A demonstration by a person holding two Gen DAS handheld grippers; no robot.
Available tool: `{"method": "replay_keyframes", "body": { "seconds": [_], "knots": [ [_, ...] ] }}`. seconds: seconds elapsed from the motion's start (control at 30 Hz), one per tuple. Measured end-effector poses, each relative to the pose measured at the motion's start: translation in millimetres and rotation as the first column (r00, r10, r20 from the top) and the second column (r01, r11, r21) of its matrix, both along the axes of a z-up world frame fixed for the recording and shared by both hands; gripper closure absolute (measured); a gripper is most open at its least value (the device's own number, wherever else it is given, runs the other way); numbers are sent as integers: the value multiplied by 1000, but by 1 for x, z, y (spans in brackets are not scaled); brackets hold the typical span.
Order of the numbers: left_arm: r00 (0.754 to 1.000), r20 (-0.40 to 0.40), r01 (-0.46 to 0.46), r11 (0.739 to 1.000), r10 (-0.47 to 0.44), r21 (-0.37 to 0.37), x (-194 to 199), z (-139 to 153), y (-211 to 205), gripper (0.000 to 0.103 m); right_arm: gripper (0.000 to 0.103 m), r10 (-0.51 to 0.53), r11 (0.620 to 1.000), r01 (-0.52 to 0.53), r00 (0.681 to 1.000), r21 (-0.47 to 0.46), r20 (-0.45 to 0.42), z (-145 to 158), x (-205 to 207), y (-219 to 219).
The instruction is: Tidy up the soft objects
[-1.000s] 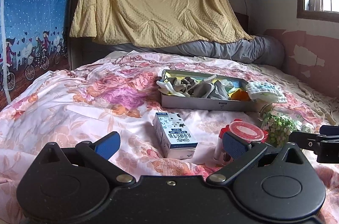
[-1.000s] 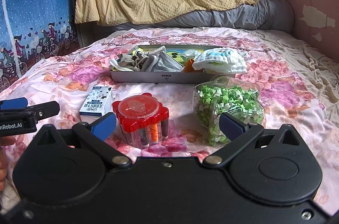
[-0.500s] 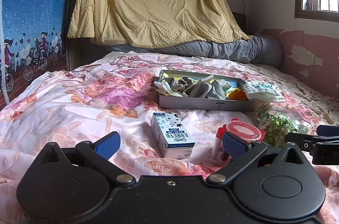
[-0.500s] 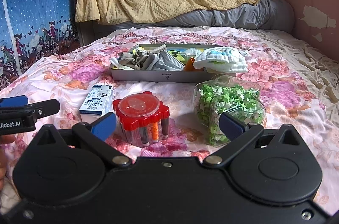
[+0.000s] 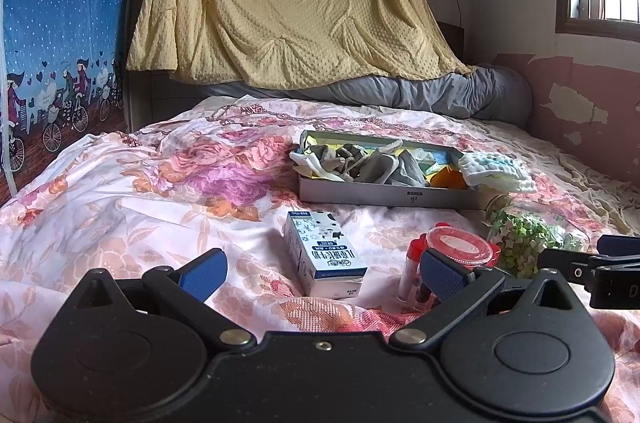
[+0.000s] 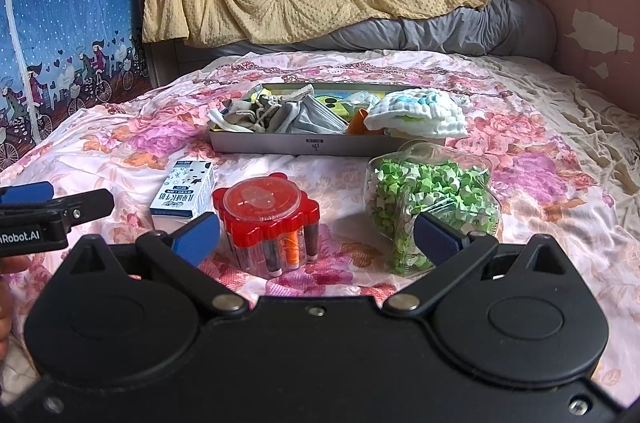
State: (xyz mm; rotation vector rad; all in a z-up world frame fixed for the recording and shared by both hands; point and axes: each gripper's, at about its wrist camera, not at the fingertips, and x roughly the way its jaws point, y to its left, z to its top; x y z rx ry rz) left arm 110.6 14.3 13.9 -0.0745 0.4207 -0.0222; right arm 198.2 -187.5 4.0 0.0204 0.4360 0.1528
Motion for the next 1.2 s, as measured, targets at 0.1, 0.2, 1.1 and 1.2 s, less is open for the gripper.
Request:
{"method": "replay_keyframes", "body": {
  "seconds": [0.1, 0.2, 1.1, 1.2],
  "knots": [
    [1000, 0, 1, 1000, -1, -1, 0, 0, 0, 1, 0, 0, 1000, 0, 1000, 1, 0, 0, 0, 0],
    [1000, 0, 0, 1000, 0, -1, 0, 0, 0, 1, 0, 0, 1000, 0, 1000, 1, 0, 0, 0, 0],
    [1000, -6, -1, 1000, 1, -7, 1, -1, 2, 1, 0, 0, 1000, 0, 1000, 0, 0, 0, 0, 0],
    [1000, -7, -1, 1000, 1, -7, 2, -1, 1, 1, 0, 1, 1000, -1, 1000, -1, -1, 0, 0, 0]
  ]
}}
